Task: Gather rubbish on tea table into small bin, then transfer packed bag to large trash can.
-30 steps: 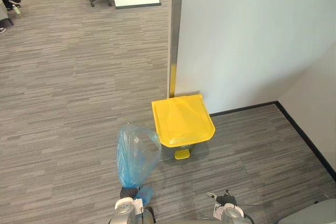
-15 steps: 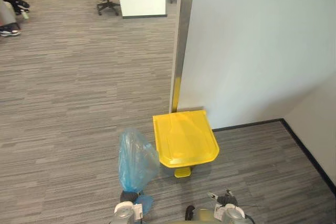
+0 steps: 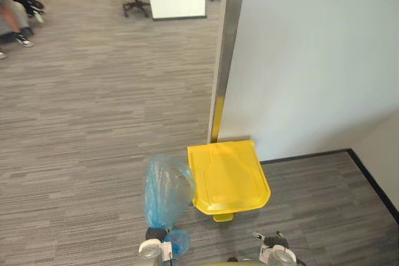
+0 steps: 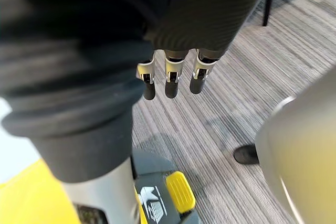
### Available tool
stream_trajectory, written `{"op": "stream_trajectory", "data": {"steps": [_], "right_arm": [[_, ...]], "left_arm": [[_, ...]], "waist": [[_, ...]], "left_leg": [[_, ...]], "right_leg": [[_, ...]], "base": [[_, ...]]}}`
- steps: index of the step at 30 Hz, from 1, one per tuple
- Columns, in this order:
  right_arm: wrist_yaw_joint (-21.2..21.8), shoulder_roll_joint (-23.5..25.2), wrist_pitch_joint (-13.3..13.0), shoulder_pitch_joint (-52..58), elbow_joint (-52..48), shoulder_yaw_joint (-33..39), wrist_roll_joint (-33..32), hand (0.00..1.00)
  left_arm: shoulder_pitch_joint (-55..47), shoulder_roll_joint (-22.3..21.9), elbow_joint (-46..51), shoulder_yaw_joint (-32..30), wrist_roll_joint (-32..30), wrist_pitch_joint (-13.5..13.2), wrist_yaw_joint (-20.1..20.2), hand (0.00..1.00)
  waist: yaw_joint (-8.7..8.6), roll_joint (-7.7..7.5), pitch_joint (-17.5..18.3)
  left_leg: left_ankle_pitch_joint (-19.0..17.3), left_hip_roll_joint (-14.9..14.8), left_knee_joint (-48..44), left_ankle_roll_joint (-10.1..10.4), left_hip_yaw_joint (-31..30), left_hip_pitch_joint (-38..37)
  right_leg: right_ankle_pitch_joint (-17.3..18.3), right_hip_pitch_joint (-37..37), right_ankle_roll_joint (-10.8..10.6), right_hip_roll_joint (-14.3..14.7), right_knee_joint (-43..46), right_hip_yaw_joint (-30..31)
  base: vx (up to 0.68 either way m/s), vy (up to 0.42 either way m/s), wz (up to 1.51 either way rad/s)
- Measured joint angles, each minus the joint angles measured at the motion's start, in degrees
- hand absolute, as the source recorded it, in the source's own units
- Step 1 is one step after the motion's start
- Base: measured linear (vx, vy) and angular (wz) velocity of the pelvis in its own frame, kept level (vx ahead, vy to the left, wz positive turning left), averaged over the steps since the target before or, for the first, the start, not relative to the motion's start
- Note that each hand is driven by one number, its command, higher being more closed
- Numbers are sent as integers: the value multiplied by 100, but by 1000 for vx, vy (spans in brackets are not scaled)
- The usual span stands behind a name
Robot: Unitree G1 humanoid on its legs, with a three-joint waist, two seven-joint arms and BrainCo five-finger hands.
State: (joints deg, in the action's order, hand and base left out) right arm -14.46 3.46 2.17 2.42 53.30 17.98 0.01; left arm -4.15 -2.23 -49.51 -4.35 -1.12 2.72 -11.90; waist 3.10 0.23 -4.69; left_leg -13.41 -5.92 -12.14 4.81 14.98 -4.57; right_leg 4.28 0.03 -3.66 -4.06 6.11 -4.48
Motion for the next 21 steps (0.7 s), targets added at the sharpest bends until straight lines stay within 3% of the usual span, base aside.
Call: {"op": "stream_trajectory", "data": {"steps": [4,12,15,16,17,19,21], "right_arm": [[14,8,0,29,1,11,0,0],[17,-30,-12,-37,174,-19,7,0],[20,-124,-13,-113,158,-136,4,0],[16,-129,-18,-153,150,-129,4,0],[13,-184,-51,-220,108,-123,6,0],[15,-157,-58,-252,42,-124,7,0],[-28,-129,-64,-259,-5,-119,3,0]], "left_arm": [[43,66,-81,111,-1,-10,8,100],[12,143,-230,101,-8,-69,-8,100],[62,113,-240,75,-6,-71,-11,100],[142,63,-261,8,-5,-70,-9,100],[230,23,-317,-89,-11,-67,-15,100],[247,138,-359,-84,-15,-67,-12,100],[295,221,-350,-119,-12,-72,-13,100]], "waist": [[-1,-3,16],[19,17,51],[15,67,-75],[9,95,-151],[10,56,-315],[-6,-48,-360],[-8,-196,-484]], "left_leg": [[11,142,17,-18,25,-1],[52,167,349,-96,109,-183],[51,138,417,-202,86,-290],[-77,120,488,-396,-16,-410],[-181,198,507,-490,-50,-656],[-348,193,294,-532,-158,-744],[-556,213,-41,-520,-225,-736]], "right_leg": [[-125,32,-73,-113,-201,81],[-236,20,-25,-33,-236,202],[-111,-488,54,-58,921,124],[-58,-737,-27,-108,1585,11],[233,-1366,-72,-249,2820,-115],[374,-1680,11,-245,2767,-215],[19,-1965,7,-195,1636,-336]], "base": [[14,85,-14],[-23,6,-11],[-61,8,-6],[-127,-3,-1],[-98,-7,5],[-36,6,16],[70,-34,38]]}}
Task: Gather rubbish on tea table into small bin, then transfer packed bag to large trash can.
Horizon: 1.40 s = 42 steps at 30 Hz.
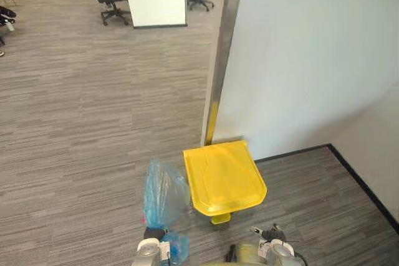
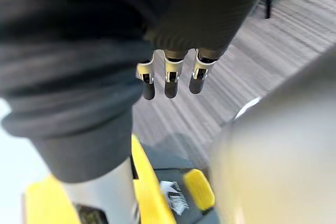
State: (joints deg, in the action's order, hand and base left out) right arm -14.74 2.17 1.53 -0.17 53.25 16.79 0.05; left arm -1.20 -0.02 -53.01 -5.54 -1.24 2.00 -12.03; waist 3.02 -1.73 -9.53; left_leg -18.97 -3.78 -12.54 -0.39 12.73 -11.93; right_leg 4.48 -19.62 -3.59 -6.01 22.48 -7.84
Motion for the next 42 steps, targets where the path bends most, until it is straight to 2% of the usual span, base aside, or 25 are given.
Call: {"op": "stream_trajectory", "data": {"steps": [2,3,4,5,6,8,11,16,22,24,27,30,33,35,42], "right_arm": [[-11,-3,-1,-7,-1,6,-1,0],[-17,1,3,8,9,45,1,0],[-16,-10,4,-45,9,109,4,0],[-29,-35,1,-144,3,159,0,0],[-38,-46,-4,-176,-19,199,0,0],[-96,-45,3,-200,-48,341,-3,0],[-116,1,-1,-170,-61,384,-6,0],[-109,-5,4,-156,-68,438,-6,0],[-92,19,6,-206,-212,272,-11,0],[-88,61,9,-223,-351,45,-14,0],[-95,50,9,-369,-891,-482,-21,0],[-140,22,-35,-672,-1286,-648,-77,0],[-238,-67,-96,-1009,-1538,-649,-132,0],[-387,-170,-98,-1280,-1649,-633,-246,0],[-601,-403,-65,-2068,-1700,-607,-495,0]], "left_arm": [[17,16,19,-25,1,-3,-7,100],[20,24,22,-25,1,-11,-8,100],[73,-17,18,-29,0,-14,-10,100],[112,-72,21,-28,-1,-18,-9,100],[145,-71,21,-28,-2,-18,-9,100],[242,-121,59,-18,-3,-40,-5,100],[300,-114,72,-27,-3,-49,0,100],[337,-122,75,-29,-7,-41,5,100],[318,-191,209,-10,-41,-20,15,100],[331,-191,317,36,-41,-11,19,100],[264,-131,690,284,-39,-9,15,100],[222,-37,971,454,-22,-16,-11,100],[139,90,1233,628,49,-79,-17,100],[-35,146,1524,880,156,-133,-21,100],[-320,198,2086,1492,389,-170,7,100]], "waist": [[1,-53,-54],[8,-79,-56],[33,-50,-91],[12,151,-185],[-13,206,-225],[3,245,-317],[22,209,-315],[33,231,-301],[39,317,-166],[45,317,-122],[44,418,41],[51,411,142],[76,361,236],[99,352,242],[242,339,230]], "left_leg": [[-197,43,-282,79,-68,12],[-395,103,-529,201,-153,33],[-535,94,-686,301,-191,19],[-606,-45,-776,358,-255,53],[-629,-75,-778,358,-287,65],[-657,-140,-773,338,-566,68],[-678,-292,-772,337,-811,61],[-675,-416,-498,345,-975,-11],[-501,-322,-194,518,-1198,-8],[-327,-247,-33,548,-1296,-6],[-163,-250,157,550,-1544,131],[-55,-259,246,596,-1690,341],[100,-279,236,600,-1802,642],[269,-287,238,570,-1805,807],[285,-397,233,567,-1789,1005]], "right_leg": [[-38,-43,-9,16,-345,-58],[144,30,-108,14,-404,-44],[31,73,-248,1,-432,-41],[49,57,-266,94,-348,-88],[50,48,-265,121,-318,-114],[154,39,-177,196,-151,-201],[402,65,-81,257,26,-395],[454,97,41,299,8,-534],[496,-17,47,197,46,-586],[497,-57,48,97,33,-615],[468,-95,21,53,-125,-759],[447,-193,40,60,-289,-858],[394,-331,-39,81,-428,-851],[247,-332,-39,103,-640,-864],[55,-360,-56,271,-930,-849]], "base": [[163,-91,32],[284,-161,14],[354,-165,4],[289,-120,-2],[272,-81,22],[214,-73,31],[121,-57,23],[77,-23,12],[84,32,5],[78,8,16],[31,-42,30],[-43,-85,29],[-38,-89,31],[-37,-90,21],[-59,-61,2]]}}
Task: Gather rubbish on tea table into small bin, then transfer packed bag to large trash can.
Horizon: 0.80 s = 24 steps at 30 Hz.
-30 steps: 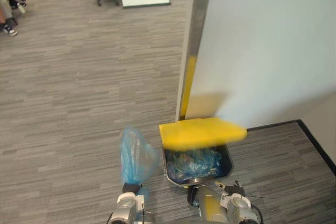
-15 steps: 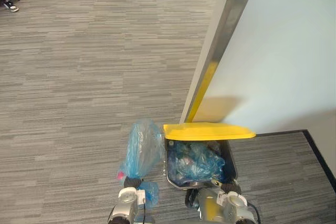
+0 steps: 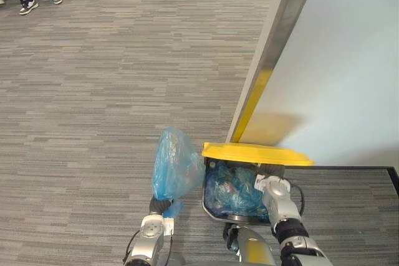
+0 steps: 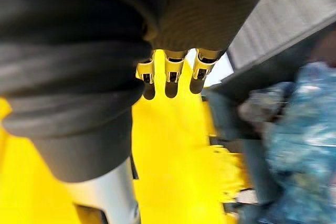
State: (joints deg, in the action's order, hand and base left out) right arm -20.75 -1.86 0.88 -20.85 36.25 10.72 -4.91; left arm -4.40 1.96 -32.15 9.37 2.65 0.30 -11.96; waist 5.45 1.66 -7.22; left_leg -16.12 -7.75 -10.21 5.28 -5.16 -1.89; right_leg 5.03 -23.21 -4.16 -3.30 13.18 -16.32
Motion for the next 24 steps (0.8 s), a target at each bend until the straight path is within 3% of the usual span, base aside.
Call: {"op": "stream_trajectory", "data": {"steps": [3,9,15,21,24], "right_arm": [[-45,-58,14,-295,0,25,-28,0],[-156,-118,79,-1071,92,35,-203,0],[-193,-202,102,-1396,161,40,-246,0],[-251,-299,180,-1943,308,159,-254,0],[-265,-314,184,-1986,308,201,-254,0]], "left_arm": [[-57,14,224,215,156,0,11,100],[-43,222,1117,743,438,-77,91,100],[130,284,1692,1168,674,-174,93,100],[744,316,2585,2225,887,-303,105,100],[913,207,2693,2458,863,-351,98,100]], "waist": [[69,-46,-24],[83,-276,-235],[88,-286,-386],[71,-296,-683],[48,-296,-688]], "left_leg": [[-18,-2,-1,-22,16,42],[-169,32,-102,-58,-13,274],[-250,56,-263,-34,-8,407],[-326,20,-507,81,-3,545],[-325,27,-510,83,7,569]], "right_leg": [[-68,-26,-3,49,-62,100],[-224,-168,-13,51,-138,188],[-301,-237,22,70,-161,283],[-338,-280,77,100,-150,285],[-388,-309,154,95,-147,290]], "base": [[-80,-25,-1],[-79,-14,4],[-34,-1,-2],[2,-2,-1],[23,1,-1]]}}
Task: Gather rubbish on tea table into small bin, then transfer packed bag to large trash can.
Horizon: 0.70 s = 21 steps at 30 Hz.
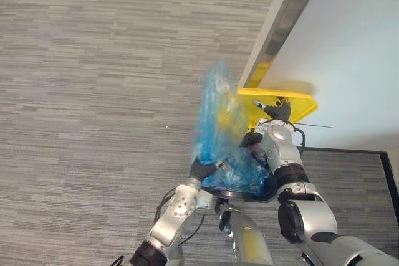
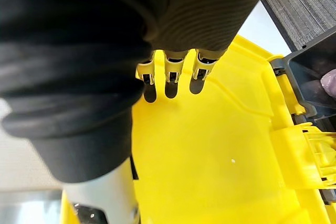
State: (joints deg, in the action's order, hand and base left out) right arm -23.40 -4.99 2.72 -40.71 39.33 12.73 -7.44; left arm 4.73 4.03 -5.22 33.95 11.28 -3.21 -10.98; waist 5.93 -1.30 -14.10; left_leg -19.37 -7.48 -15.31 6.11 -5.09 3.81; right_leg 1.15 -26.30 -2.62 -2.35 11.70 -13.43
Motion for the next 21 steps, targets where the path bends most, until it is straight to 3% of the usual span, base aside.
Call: {"op": "stream_trajectory", "data": {"steps": [9,15,21], "right_arm": [[-44,-48,156,-629,11,62,-157,0],[-116,-342,277,-1258,-22,18,-177,0],[-145,-506,249,-1451,-561,-48,-238,0]], "left_arm": [[776,-184,-128,208,-128,-10,-37,100],[2080,-499,-1924,156,-477,176,-184,100],[2787,-682,-2607,-162,-553,248,-373,100]], "waist": [[-169,-24,-263],[-311,-19,-470],[-354,-25,-672]], "left_leg": [[-81,15,-202,10,17,262],[-109,-36,-444,98,114,722],[-220,-108,-807,181,131,1298]], "right_leg": [[-13,-197,16,-7,20,31],[-130,-595,100,92,-34,108],[-312,-928,1,187,-246,116]], "base": [[3,-9,-1],[-10,-50,-10],[-10,-50,-6]]}}
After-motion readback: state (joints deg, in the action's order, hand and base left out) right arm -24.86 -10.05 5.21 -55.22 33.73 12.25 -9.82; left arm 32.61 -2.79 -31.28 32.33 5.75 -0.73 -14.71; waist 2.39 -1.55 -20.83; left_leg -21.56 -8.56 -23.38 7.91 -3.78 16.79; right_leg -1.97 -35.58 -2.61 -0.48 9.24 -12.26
